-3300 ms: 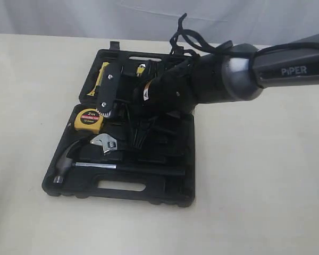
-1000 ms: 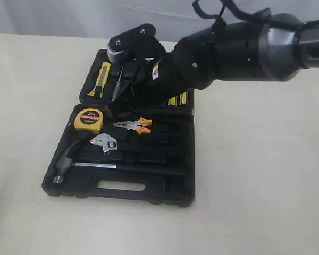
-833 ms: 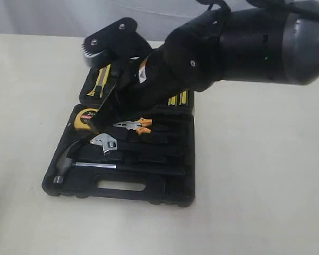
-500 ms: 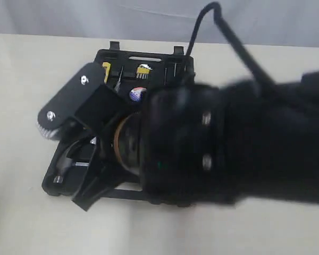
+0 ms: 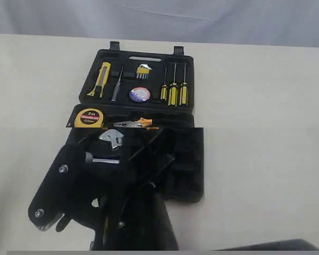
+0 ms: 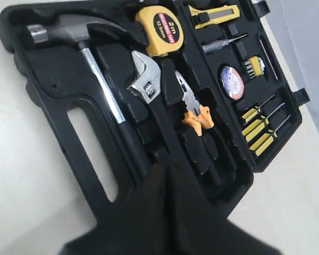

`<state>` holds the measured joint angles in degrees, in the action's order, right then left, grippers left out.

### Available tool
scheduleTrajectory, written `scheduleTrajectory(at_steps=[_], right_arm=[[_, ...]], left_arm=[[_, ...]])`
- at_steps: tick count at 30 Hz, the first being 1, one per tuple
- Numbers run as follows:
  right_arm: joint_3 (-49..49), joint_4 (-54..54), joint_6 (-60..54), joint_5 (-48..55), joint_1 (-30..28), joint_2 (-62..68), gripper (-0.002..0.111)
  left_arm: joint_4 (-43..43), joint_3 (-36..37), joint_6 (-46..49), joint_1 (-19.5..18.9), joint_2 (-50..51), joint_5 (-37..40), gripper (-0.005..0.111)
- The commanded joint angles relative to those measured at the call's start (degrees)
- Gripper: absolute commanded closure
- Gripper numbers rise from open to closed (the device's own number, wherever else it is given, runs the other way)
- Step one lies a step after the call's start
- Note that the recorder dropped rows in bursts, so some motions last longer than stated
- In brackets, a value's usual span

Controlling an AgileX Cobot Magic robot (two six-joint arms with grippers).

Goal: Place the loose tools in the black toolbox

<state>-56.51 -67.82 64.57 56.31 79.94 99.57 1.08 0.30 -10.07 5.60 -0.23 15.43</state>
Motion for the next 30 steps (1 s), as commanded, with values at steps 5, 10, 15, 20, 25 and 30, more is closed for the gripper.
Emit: scheduleTrajectory(at_steps=[5,10,15,20,25,30], right_arm=[[-0.78,-9.13,6.10,0.55,0.19,9.23,0.109],[-2.74,-9.14,6.77,-3.72,0.19,12.14,0.108],[-2.74,-9.14,6.77,-5.32,0.19,13.47,0.105],[-2.74,-9.14,6.25,-5.45,0.19,13.48,0.050],[-2.74,-9.26,4.54,-5.45,0.19,15.46,0.049],[-2.74,-10.68,4.43,-5.44,-0.73,17.91,0.049]], left_arm=[[0.22,-0.30,-0.07,0.33,0.23,0.08,0.107],[0.22,-0.30,-0.07,0.33,0.23,0.08,0.107],[0.22,-0.30,-0.07,0.33,0.23,0.08,0.107],[0.22,-0.30,-0.07,0.33,0.23,0.08,0.107],[0.22,-0.30,-0.07,0.33,0.23,0.08,0.107],[0.22,-0.30,-0.07,0.33,0.23,0.08,0.107]])
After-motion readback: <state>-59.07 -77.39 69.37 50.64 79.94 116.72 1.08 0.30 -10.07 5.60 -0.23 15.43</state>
